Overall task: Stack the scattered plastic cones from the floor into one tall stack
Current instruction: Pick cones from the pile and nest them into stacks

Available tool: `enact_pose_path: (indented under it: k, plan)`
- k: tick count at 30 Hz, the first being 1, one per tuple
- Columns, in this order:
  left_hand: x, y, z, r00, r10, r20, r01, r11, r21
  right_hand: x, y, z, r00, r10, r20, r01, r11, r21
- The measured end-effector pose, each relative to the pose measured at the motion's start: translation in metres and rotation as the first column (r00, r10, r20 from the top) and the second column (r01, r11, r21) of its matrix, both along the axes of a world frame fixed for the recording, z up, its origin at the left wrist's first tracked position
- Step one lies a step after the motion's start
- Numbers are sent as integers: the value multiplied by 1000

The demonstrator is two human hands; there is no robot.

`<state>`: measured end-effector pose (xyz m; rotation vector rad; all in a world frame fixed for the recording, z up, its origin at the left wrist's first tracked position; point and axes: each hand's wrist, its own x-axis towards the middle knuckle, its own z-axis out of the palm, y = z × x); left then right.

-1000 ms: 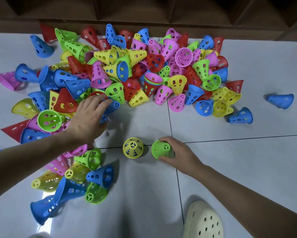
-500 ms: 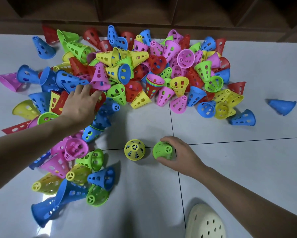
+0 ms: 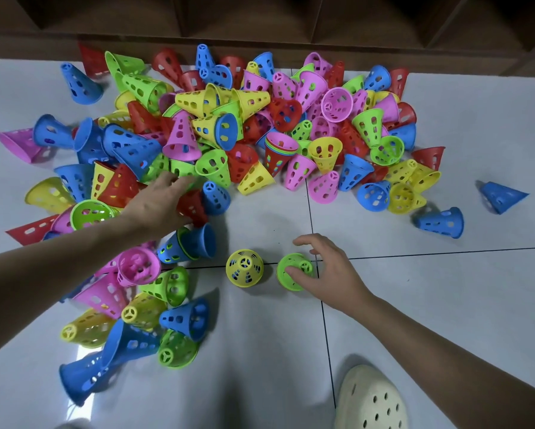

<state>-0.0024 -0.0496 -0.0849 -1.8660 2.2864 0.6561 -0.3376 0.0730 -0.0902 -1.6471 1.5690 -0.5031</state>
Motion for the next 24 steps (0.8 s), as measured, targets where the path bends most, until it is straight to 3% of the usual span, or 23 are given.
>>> enact_pose_path:
  k: [3, 8, 14, 17, 20, 24]
  plan:
    - [1, -2, -1, 991, -128, 46, 129, 992, -6, 3, 0, 4, 1000, 3, 14, -3, 1000, -11]
    - [-1, -2, -5, 980, -170, 103, 166, 985, 51, 7, -2, 8, 1000, 13, 24, -13, 1000, -19]
    - [1, 6, -17, 823, -339, 456, 390, 920, -21, 10, -2, 8, 1000, 15, 22, -14, 999, -52]
    - [7, 5, -20, 889, -305, 341, 355, 930, -94, 9, -1, 6, 1000, 16, 16, -16, 999, -49]
    - [11, 5, -17, 973, -185, 137, 207, 964, -166, 7, -1, 4, 1000, 15, 16, -14, 998, -57]
    - [1, 18, -6, 979, -117, -164, 54, 936, -347, 6, -1, 5, 1000, 6, 24, -5, 998, -60]
